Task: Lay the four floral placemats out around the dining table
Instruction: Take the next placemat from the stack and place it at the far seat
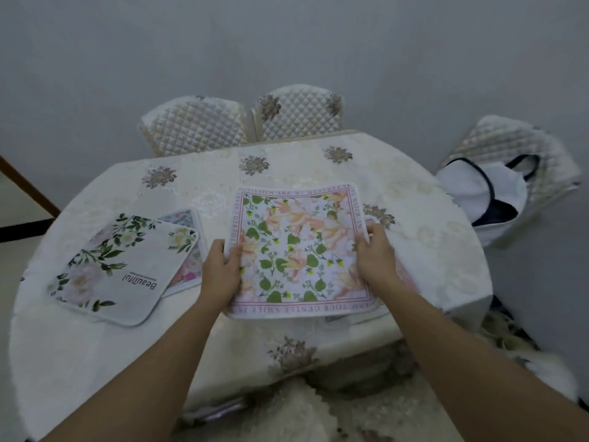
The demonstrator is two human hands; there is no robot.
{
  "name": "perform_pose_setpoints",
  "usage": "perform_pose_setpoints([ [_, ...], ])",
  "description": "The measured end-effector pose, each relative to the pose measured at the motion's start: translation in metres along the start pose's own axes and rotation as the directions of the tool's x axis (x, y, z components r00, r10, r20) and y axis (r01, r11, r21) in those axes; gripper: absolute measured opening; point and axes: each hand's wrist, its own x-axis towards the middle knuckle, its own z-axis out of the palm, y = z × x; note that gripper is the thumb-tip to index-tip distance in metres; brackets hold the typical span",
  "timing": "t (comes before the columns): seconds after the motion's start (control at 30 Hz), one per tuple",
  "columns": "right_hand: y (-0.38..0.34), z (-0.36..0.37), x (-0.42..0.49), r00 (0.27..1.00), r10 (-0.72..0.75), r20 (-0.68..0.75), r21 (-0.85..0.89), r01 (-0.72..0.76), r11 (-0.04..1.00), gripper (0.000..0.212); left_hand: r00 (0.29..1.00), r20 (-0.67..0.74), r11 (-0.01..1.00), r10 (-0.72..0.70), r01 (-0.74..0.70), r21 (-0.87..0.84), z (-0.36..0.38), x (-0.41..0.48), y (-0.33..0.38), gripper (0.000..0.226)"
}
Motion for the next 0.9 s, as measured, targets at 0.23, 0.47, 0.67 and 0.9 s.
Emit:
perform_pose_setpoints([
  [0.23,0.060,-0.103,0.034,0.999,-0.016,0.044,-0.028,0.017,0.999,0.015,0.996,-0.046,0.996,-0.078,0.076,-0.047,0.103,-0.057,0.051,0.018],
  [0.47,0.089,-0.152,0.065,0.996,-0.018,0.089,-0.041,0.022,0.999,0.012,0.987,-0.094,0.990,-0.127,0.120,-0.071,0.154,-0.086,0.087,0.022],
  [0.67,0.086,-0.141,0.096,0.994,-0.017,0.112,-0.011,0.018,1.000,0.012,0.985,-0.122,0.993,-0.121,0.118,-0.025,0.160,-0.061,0.096,0.021],
  [0.9,0.076,-0.118,0.149,0.990,-0.025,0.135,-0.022,0.028,0.999,0.014,0.983,-0.141,0.993,-0.118,0.117,-0.014,0.178,0.004,0.080,0.015],
])
